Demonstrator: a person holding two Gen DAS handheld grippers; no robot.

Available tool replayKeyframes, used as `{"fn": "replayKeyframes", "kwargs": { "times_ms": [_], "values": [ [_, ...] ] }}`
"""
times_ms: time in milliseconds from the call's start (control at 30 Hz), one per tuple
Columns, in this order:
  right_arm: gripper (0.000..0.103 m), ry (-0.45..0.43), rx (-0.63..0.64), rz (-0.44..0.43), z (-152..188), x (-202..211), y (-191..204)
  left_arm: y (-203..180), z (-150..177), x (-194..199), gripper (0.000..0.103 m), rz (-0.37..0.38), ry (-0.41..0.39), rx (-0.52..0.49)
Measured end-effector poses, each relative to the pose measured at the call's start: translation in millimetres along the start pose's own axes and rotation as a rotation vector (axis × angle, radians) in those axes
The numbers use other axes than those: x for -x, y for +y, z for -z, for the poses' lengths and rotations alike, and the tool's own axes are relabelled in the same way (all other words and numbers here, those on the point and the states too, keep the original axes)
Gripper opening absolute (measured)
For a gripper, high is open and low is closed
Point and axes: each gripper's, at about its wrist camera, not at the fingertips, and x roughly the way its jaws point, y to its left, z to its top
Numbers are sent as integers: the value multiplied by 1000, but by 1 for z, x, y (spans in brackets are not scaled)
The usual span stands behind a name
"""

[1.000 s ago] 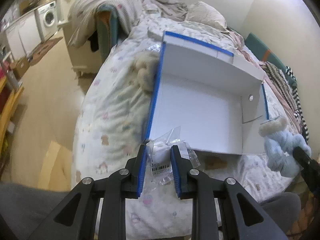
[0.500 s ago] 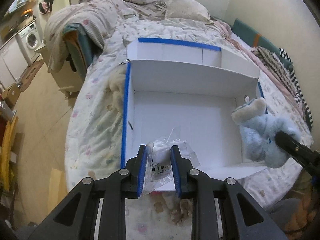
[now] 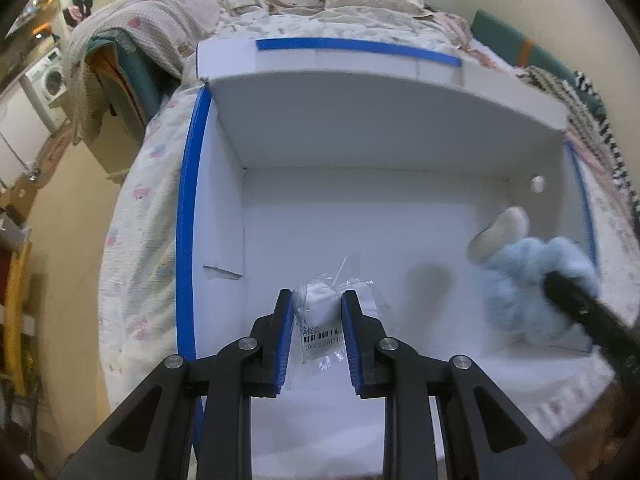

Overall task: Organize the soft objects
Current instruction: 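Carry the bag with the left tool into the box while the right tool carries the plush in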

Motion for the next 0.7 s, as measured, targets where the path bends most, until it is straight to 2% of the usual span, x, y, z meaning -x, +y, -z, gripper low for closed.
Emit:
{"fn": "replayKeyframes", "kwargs": {
  "times_ms": [100, 233, 500, 700],
  "values": [
    [15, 23, -34, -17, 0, -6, -5, 3, 4, -15, 21, -34, 1, 4],
    [15, 64, -57, -20, 3, -18, -7, 6, 11, -26, 22, -3, 38, 42],
    [15, 162, -43, -30, 12, -46, 3, 0, 19, -30, 22, -5, 50, -2],
    [15, 225, -45, 21, 18, -59, 2, -4, 16, -33, 22, -23, 63, -16]
  ]
}}
